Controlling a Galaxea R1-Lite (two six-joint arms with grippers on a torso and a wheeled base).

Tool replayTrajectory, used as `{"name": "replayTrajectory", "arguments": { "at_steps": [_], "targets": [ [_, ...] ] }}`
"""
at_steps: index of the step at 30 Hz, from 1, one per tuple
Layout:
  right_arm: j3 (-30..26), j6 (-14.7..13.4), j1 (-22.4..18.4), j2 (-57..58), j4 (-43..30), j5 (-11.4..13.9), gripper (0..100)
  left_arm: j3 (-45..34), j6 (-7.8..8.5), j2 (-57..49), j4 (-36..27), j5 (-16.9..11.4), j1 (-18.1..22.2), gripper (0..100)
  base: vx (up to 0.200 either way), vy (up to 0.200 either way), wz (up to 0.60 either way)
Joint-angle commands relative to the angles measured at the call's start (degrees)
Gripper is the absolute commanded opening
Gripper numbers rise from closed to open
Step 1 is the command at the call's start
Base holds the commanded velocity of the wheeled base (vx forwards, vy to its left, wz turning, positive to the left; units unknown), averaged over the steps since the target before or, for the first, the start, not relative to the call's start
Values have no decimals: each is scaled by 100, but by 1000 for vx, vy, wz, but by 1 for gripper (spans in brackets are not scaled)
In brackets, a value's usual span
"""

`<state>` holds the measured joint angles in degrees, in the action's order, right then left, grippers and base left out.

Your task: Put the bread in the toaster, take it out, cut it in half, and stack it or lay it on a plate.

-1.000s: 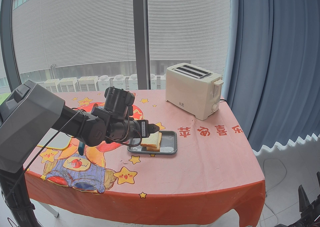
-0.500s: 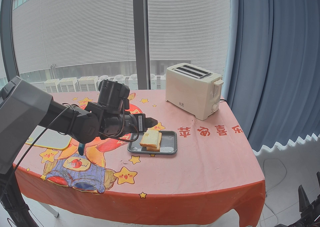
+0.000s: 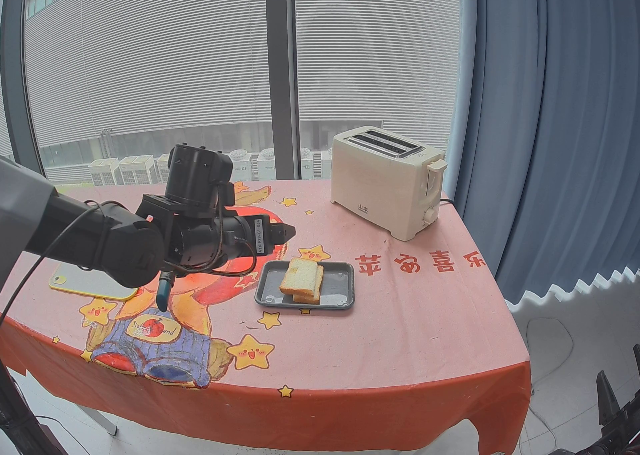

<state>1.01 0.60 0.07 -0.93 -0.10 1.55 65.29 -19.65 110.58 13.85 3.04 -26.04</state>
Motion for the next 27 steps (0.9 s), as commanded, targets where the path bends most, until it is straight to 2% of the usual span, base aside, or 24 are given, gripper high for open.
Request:
{"name": "replayTrajectory", "arguments": {
  "at_steps": [1,8,12,17,20,21,22,25,27],
  "targets": [
    [-101,2,1,84,1,3,100,-333,58,-599,13,241,-6,100,0,0,0],
    [-101,2,1,84,1,3,100,-895,67,-1627,4,382,38,100,0,0,0],
    [-101,2,1,84,1,3,100,-1212,225,-2172,4,813,46,100,0,0,0],
    [-101,2,1,84,1,3,100,-1643,278,-2893,4,1226,55,100,0,0,0],
    [-101,2,1,84,1,3,100,-2012,471,-3394,4,1577,64,100,0,0,0],
    [-101,2,1,84,1,3,100,-2082,497,-3456,13,1612,55,100,0,0,0],
    [-101,2,1,84,1,3,100,-2302,603,-3684,21,1692,55,100,0,0,0],
    [-101,2,1,84,1,3,100,-2583,656,-4009,153,1692,55,100,0,0,0],
    [-101,2,1,84,1,3,100,-2908,656,-4370,558,1692,55,100,0,0,0]
  ]
}}
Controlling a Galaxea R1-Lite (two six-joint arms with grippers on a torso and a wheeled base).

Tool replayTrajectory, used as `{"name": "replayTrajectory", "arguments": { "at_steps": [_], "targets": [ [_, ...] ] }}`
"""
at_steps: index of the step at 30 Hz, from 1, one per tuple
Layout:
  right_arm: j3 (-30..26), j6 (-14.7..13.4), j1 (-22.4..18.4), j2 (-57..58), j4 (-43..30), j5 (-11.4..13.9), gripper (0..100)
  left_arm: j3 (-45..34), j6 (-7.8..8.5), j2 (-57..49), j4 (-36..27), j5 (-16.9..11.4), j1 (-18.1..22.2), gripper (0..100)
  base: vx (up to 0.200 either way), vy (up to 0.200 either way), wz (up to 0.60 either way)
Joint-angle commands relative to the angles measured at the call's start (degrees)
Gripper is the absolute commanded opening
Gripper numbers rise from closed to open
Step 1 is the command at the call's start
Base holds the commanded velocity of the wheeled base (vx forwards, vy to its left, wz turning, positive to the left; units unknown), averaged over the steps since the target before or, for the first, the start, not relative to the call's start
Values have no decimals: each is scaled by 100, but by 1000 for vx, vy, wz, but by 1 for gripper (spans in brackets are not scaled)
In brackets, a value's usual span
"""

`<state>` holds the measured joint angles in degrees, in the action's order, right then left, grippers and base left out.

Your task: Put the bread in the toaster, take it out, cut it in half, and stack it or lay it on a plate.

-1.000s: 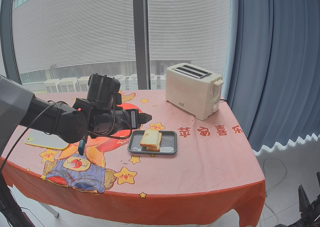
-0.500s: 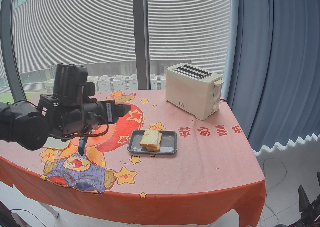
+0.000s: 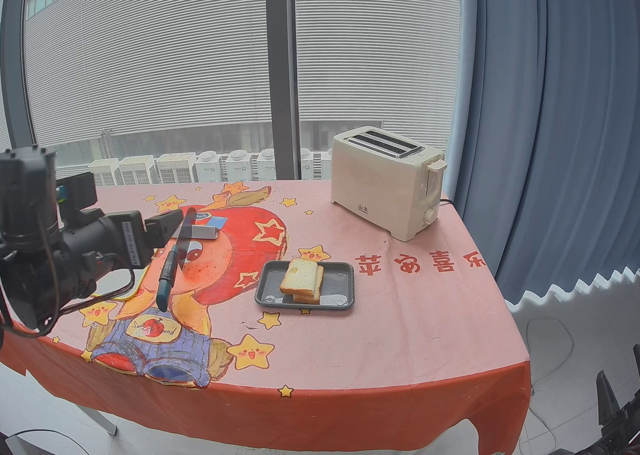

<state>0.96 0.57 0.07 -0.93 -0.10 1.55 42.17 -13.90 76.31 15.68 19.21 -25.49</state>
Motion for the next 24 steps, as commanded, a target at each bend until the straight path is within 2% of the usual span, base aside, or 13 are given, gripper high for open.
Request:
{"name": "replayTrajectory", "arguments": {
  "at_steps": [1,5,12,15,16,18,19,20,21,22,24],
  "targets": [
    [-96,4,1,84,1,3,100,-736,80,-1092,586,74,0,100,0,0,0],
    [-96,4,1,84,1,3,100,-1088,71,-1453,867,56,88,100,0,0,0],
    [-96,4,1,84,1,3,100,-1580,115,-2208,876,-111,633,100,0,0,0],
    [-96,4,1,84,1,3,100,-1835,150,-2648,884,-330,1011,100,0,0,0],
    [-96,13,1,84,1,3,100,-1852,159,-2674,884,-348,1029,100,0,0,0],
    [-96,4,1,84,1,3,100,-2239,317,-3298,876,-717,1406,100,0,0,0],
    [-96,4,1,84,1,3,100,-2239,317,-3298,876,-717,1406,100,0,0,0],
    [-96,4,1,84,1,3,100,-2468,432,-3764,876,-972,1670,100,0,0,0],
    [-96,13,1,84,1,3,100,-2547,493,-3922,867,-1069,1793,100,0,0,0],
    [-96,4,1,84,1,3,100,-2767,625,-4335,823,-1385,2101,100,0,0,0],
    [-96,4,1,84,1,3,100,-3048,766,-4801,814,-1781,2391,100,0,0,0]
  ]
}}
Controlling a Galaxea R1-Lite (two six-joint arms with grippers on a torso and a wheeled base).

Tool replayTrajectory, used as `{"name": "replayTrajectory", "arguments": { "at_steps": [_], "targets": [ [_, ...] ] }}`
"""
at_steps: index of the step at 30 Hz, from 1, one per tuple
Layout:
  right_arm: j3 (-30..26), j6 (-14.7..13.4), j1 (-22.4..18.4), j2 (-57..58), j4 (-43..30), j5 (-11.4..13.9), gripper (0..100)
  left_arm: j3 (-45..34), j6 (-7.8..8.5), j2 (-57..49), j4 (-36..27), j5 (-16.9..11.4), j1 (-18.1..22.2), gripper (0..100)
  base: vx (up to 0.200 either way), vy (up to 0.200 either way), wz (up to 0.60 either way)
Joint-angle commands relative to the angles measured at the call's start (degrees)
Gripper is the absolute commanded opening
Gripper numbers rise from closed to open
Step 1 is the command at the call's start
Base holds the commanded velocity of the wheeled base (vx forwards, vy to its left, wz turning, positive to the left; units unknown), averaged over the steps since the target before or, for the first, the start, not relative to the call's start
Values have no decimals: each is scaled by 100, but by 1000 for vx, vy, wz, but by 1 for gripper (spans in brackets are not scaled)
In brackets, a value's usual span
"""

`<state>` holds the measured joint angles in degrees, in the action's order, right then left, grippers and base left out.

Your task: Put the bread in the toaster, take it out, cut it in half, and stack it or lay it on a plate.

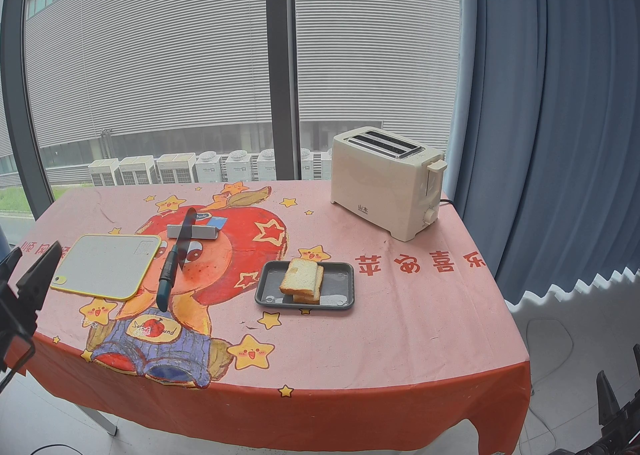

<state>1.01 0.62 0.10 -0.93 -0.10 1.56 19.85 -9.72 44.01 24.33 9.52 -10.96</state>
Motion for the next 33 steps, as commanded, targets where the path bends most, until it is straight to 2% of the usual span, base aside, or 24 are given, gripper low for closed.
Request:
{"name": "replayTrajectory", "arguments": {
  "at_steps": [1,4,7,11,15,17,18,23,27,30,33],
  "targets": [
    [-101,-1,-1,84,1,2,100,-956,427,-1817,-78,-978,1078,100,0,0,0],
    [-101,-1,-1,84,1,2,100,-1238,629,-2362,-306,-1172,1351,100,0,0,0],
    [-101,-1,-1,84,1,2,100,-1343,796,-2828,-807,-1225,1404,100,0,0,0],
    [-101,-1,-1,84,1,2,100,-1448,849,-3346,-1493,-1515,1404,100,0,0,0],
    [-101,-1,-1,84,1,2,100,-1651,857,-3917,-1950,-1585,1377,100,0,0,0],
    [-101,-1,-1,84,1,2,100,-1879,936,-3961,-1950,-1550,1377,100,0,0,0],
    [-101,-1,-1,84,1,2,100,-1985,1042,-3961,-2003,-1523,1386,100,0,0,0],
    [-101,-1,-1,84,1,2,100,-1985,1095,-3953,-2178,-1515,1395,100,0,0,0],
    [-101,-1,-1,84,1,2,100,-1985,1235,-3988,-2187,-1567,1360,100,0,0,0],
    [-101,-1,-1,84,1,2,100,-1985,1244,-4137,-2178,-1585,867,100,0,0,0],
    [-101,-1,-1,84,1,2,100,-1985,1226,-4295,-2187,-1567,1078,100,0,0,0]
  ]
}}
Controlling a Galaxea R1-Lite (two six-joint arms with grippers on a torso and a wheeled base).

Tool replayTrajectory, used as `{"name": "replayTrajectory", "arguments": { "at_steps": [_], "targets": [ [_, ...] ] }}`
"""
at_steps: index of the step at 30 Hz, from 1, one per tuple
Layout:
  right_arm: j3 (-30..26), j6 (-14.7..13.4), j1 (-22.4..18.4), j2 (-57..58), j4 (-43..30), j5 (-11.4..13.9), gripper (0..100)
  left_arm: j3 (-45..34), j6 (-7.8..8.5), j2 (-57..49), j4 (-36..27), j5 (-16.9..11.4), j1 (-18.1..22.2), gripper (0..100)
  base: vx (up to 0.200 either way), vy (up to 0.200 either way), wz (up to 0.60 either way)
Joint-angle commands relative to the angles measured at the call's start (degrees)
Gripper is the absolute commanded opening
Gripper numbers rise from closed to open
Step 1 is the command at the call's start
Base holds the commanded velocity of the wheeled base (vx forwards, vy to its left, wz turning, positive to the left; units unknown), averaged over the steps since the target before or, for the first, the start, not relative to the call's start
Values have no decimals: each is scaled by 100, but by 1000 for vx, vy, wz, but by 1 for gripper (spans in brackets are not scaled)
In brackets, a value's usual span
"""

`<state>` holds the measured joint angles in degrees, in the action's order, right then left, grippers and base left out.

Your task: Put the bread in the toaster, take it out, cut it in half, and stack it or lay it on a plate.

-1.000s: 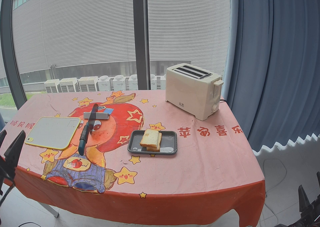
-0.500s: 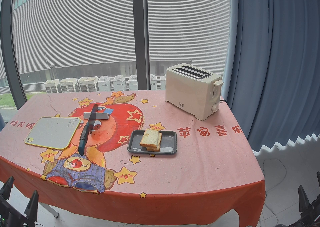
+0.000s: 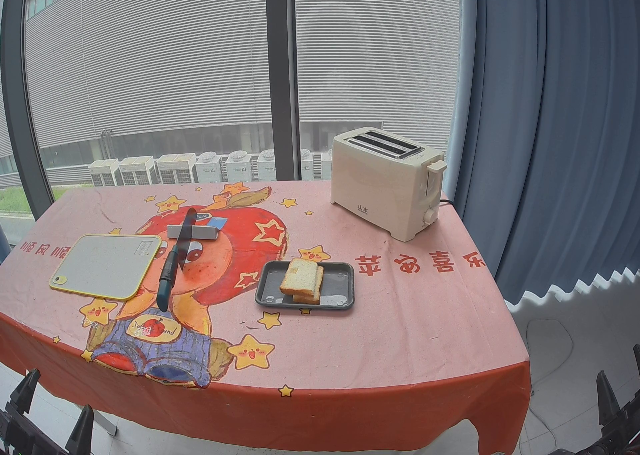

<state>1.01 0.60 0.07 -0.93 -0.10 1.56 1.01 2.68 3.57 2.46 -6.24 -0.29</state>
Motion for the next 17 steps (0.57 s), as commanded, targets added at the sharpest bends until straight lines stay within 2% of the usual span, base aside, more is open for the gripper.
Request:
{"name": "replayTrajectory", "arguments": {
  "at_steps": [1,2,3,4,8,17],
  "targets": [
    [-101,2,1,84,1,2,100,-101,75,-331,-70,123,20,100,0,0,0],
    [-101,2,1,84,1,2,100,-101,-75,-357,-194,431,29,100,0,0,0],
    [-101,2,1,84,1,2,100,-101,-75,-357,-194,431,29,100,0,0,0],
    [-101,2,1,84,1,2,100,-101,-277,-357,-211,932,29,100,0,0,0],
    [-101,11,1,75,10,2,100,-101,-268,-357,-211,694,29,100,0,0,0],
    [-101,-25,1,84,10,-165,100,-101,-277,-357,-220,703,29,100,0,0,0]
  ]
}}
